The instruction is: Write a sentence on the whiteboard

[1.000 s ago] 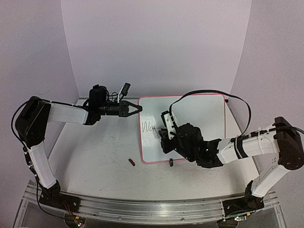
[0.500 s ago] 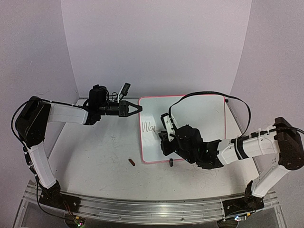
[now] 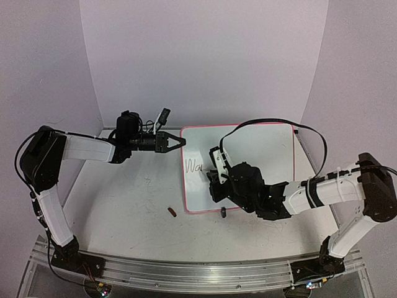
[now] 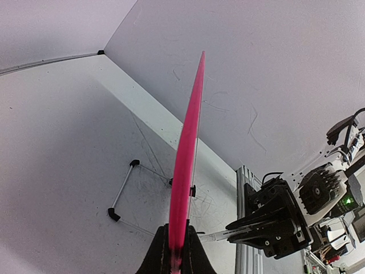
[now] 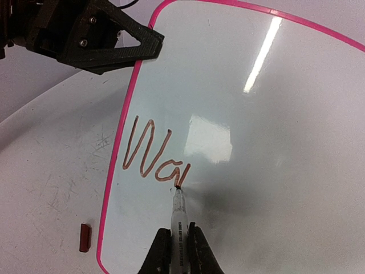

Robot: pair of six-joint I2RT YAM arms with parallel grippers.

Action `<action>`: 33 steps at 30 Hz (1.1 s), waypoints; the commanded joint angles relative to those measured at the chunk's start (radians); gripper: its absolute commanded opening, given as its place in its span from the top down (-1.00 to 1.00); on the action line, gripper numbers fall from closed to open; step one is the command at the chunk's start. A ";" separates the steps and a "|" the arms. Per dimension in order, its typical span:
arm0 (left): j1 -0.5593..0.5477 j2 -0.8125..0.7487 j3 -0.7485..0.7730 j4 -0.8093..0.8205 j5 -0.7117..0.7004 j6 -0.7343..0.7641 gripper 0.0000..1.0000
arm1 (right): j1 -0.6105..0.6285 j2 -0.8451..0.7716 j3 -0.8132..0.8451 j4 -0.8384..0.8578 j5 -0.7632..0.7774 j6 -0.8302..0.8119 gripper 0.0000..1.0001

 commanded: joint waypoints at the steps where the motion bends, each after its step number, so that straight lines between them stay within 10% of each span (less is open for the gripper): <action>1: -0.017 -0.020 0.007 -0.026 0.002 -0.022 1.00 | -0.026 0.017 0.039 0.022 0.046 -0.013 1.00; 33: -0.017 -0.015 0.007 -0.026 0.001 -0.020 1.00 | -0.033 -0.082 -0.052 0.118 -0.018 -0.031 1.00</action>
